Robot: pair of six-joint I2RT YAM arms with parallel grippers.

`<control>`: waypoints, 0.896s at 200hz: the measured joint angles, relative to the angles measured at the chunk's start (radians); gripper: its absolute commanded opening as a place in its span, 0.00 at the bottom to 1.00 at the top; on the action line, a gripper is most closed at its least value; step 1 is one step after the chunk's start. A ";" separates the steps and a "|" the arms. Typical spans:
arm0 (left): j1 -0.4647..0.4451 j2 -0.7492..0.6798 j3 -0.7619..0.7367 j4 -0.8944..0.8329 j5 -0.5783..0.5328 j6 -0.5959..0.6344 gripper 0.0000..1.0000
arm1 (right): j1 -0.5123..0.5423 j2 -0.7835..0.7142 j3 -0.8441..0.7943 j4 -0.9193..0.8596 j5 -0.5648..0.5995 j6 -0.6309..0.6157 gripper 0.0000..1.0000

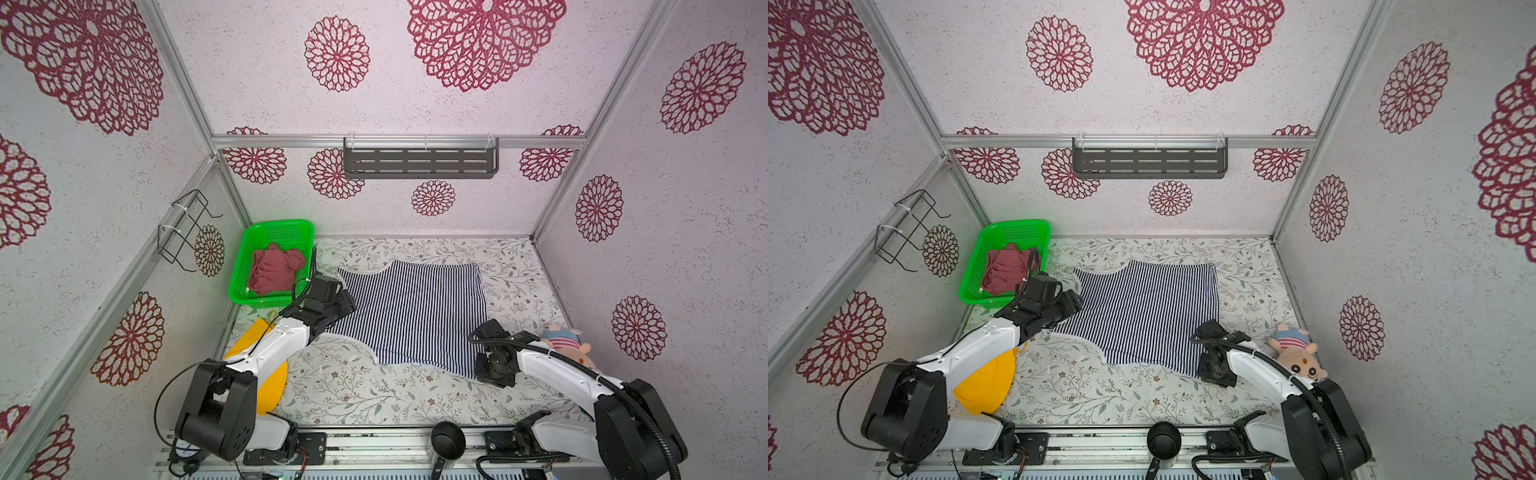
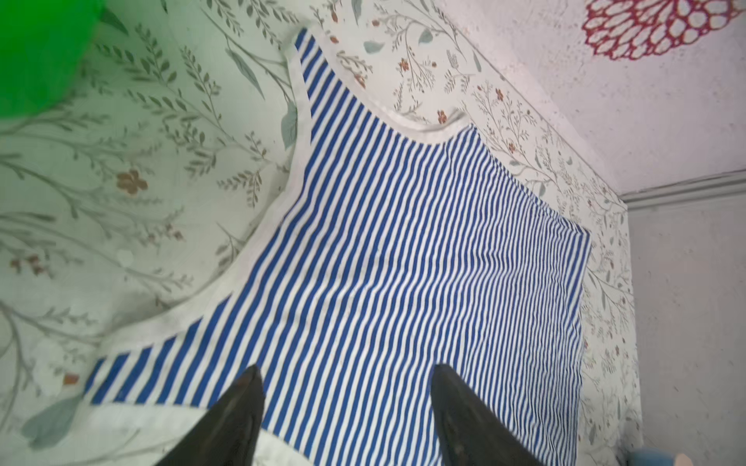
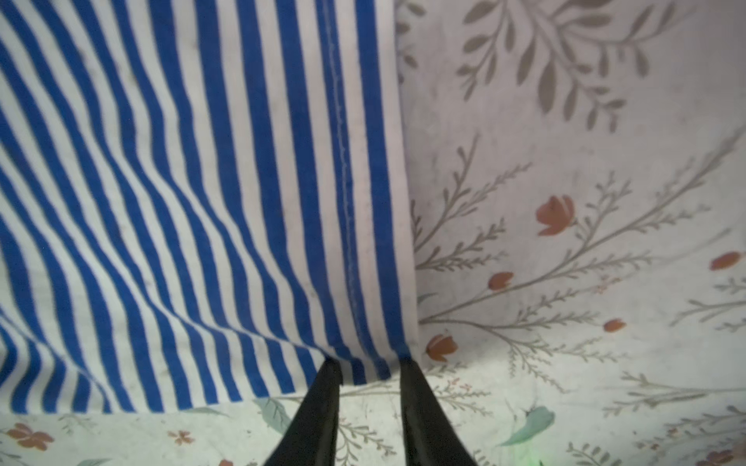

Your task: Fold and stack the tank tops

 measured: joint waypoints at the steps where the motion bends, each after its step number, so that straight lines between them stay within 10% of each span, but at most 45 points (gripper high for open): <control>1: -0.005 -0.006 -0.006 -0.004 0.002 -0.002 0.65 | 0.000 -0.001 0.001 -0.001 0.000 0.001 0.37; 89: -0.275 -0.070 -0.198 -0.103 0.045 -0.238 0.52 | -0.003 -0.139 -0.002 -0.067 -0.055 0.004 0.39; 179: -0.333 0.046 -0.198 -0.040 0.076 -0.318 0.38 | -0.018 -0.162 -0.041 -0.045 -0.078 0.030 0.30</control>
